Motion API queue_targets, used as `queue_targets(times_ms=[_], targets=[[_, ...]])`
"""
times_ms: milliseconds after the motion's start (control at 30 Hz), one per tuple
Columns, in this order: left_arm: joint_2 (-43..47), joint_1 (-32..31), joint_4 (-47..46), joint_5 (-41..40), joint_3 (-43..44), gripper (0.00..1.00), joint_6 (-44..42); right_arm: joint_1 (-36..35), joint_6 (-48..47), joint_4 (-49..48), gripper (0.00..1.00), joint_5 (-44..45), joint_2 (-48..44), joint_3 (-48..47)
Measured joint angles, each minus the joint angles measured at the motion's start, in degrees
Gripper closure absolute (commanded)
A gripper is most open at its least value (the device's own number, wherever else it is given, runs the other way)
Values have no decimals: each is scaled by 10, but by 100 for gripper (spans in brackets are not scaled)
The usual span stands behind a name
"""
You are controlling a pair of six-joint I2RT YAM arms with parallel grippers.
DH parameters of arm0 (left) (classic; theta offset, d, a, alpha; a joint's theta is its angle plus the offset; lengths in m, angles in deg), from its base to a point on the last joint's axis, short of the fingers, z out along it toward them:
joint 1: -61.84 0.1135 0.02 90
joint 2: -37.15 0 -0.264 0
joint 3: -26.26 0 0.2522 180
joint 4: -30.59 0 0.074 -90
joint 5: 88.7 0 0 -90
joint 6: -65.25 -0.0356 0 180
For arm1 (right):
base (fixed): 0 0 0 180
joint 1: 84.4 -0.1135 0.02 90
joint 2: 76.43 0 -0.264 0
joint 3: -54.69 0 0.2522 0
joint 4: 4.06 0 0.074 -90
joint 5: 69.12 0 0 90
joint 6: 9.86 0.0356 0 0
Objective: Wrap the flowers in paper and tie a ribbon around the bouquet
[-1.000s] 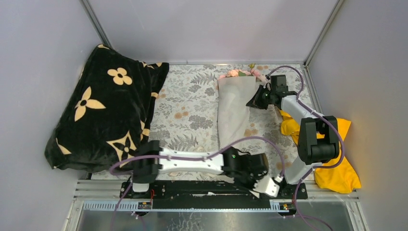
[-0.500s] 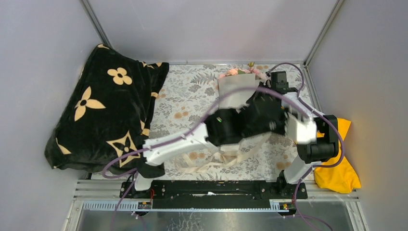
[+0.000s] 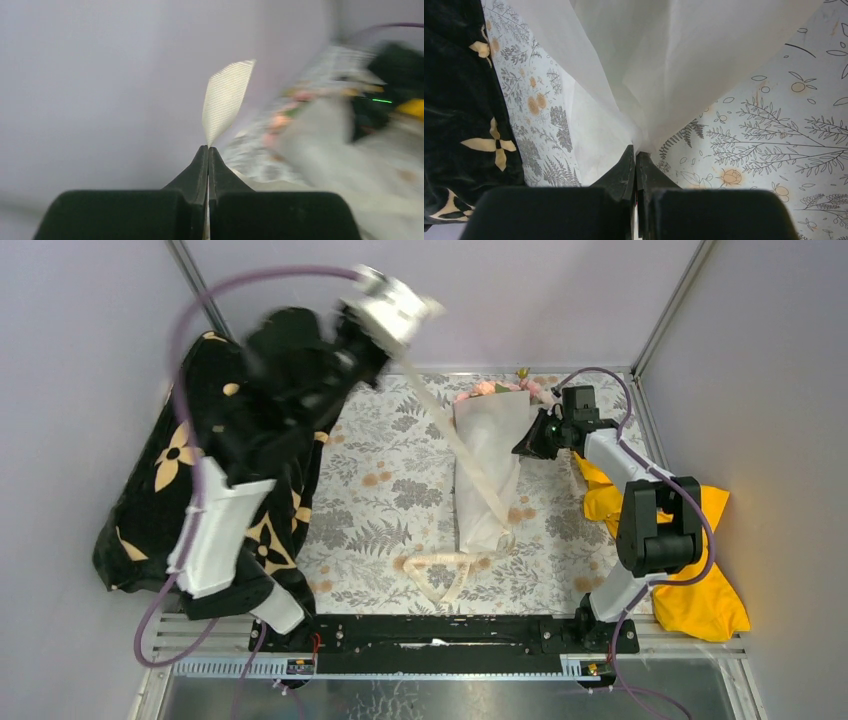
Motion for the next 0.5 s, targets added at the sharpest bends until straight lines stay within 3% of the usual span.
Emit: queue_targets(times_ms=[167,333,500], targets=[[67,127,-78,-177,32,100,-98,0,-4,0,100,1,7,-7],[83,130,-242,-286,145,100,-247,0,-6,5,100,6,8,-14],[159,130,-249,-318,125,100,-257,0,-8,10,100,12,9,-24]])
